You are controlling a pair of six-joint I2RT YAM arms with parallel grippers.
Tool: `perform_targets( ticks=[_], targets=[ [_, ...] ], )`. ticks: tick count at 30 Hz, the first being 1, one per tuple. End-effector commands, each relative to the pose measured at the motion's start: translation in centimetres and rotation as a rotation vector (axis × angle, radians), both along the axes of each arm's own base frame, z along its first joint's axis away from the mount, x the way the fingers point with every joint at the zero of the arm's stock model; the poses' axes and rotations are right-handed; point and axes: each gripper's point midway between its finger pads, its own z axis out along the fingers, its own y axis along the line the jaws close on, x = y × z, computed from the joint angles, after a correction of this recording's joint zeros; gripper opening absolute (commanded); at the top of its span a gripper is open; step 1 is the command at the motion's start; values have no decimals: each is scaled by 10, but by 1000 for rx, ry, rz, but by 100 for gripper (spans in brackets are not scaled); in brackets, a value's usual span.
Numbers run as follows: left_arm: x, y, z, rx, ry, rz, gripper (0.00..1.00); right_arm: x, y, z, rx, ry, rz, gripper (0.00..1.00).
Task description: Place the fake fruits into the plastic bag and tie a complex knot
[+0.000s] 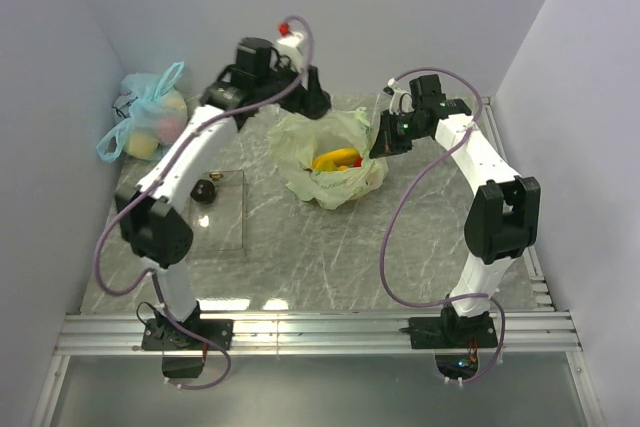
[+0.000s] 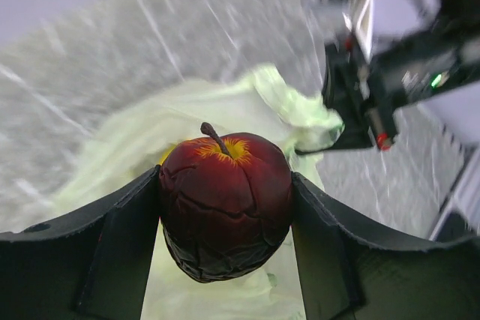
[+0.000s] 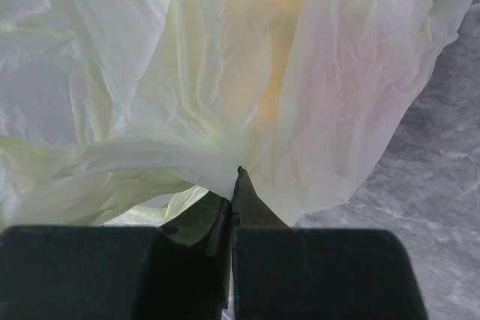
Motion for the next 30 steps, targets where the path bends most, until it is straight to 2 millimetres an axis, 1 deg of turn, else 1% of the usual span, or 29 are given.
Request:
perform_targets(
  ticks=[1,2,3,4,6,7,8,9,10,11,12,13,14,15,16,17,18,19,20,21,22,23,24,25,26,27,28,29,30],
  targets=[
    [-20,-45,-46,64,41,-186,27,7,7,6,27,-29,6,0],
    [-20,-48,-64,92,69,-184,28,6,7,5,27,-27,6,0],
    [-26,-55,-78,112,95,-198,29,7,7,7,26,-32,5,0],
    [-26,-56,-88,125,109,-197,29,7,7,6,26,-33,3,0],
    [-22,-54,-117,165,154,-161,34,8,8,8,30,-40,0,0],
    [-19,-54,-124,170,173,-141,37,10,7,8,32,-40,-3,0],
    [-14,-54,-142,191,205,-127,38,10,9,8,35,-38,-1,0],
    [-12,-55,-145,199,215,-123,38,10,9,7,35,-35,-4,0],
    [-8,-56,-159,216,239,-117,38,12,9,7,33,-36,-4,0],
    [-5,-55,-164,222,250,-104,40,12,8,6,30,-34,-3,0],
    [0,-55,-164,229,242,-86,41,14,8,6,26,-36,-4,0],
    [2,-54,-173,250,253,-82,43,14,8,5,25,-32,-4,0],
    [4,-53,-173,258,250,-75,53,15,8,6,24,-35,-3,0],
    [7,-52,-168,266,243,-75,60,16,7,6,25,-31,-5,0],
    [9,-51,-168,288,226,-83,66,16,8,4,26,-24,-4,0],
    [11,-50,-161,294,215,-87,79,15,7,3,27,-18,-2,0],
    [16,-51,-141,277,177,-92,85,14,8,3,28,-14,-1,0],
    [12,-51,-131,273,172,-121,91,13,8,1,31,-7,0,0],
    [12,-49,-119,255,160,-122,99,12,8,0,32,-1,-2,0],
    [13,-47,-100,226,136,-122,99,11,9,-1,35,5,-1,0],
    [7,-46,-76,189,109,-142,99,11,9,-4,35,10,-2,0],
    [1,-46,-61,158,95,-163,99,12,9,-4,36,10,-1,0],
    [-1,-40,-48,137,77,-163,99,11,9,-3,36,9,-1,0],
    [-8,-33,-22,111,31,-159,99,12,8,-3,37,8,-2,0],
    [-11,-27,-10,95,13,-158,99,13,9,-2,36,7,-1,0],
    [-5,-10,-7,89,9,-118,99,13,9,-2,35,5,1,0],
    [-11,6,12,67,-15,-88,99,14,9,0,35,0,5,0],
    [-13,19,17,50,-9,-80,99,14,9,1,36,0,4,0],
    [-4,55,5,54,37,-18,99,14,9,2,36,-4,5,0]
  ],
)
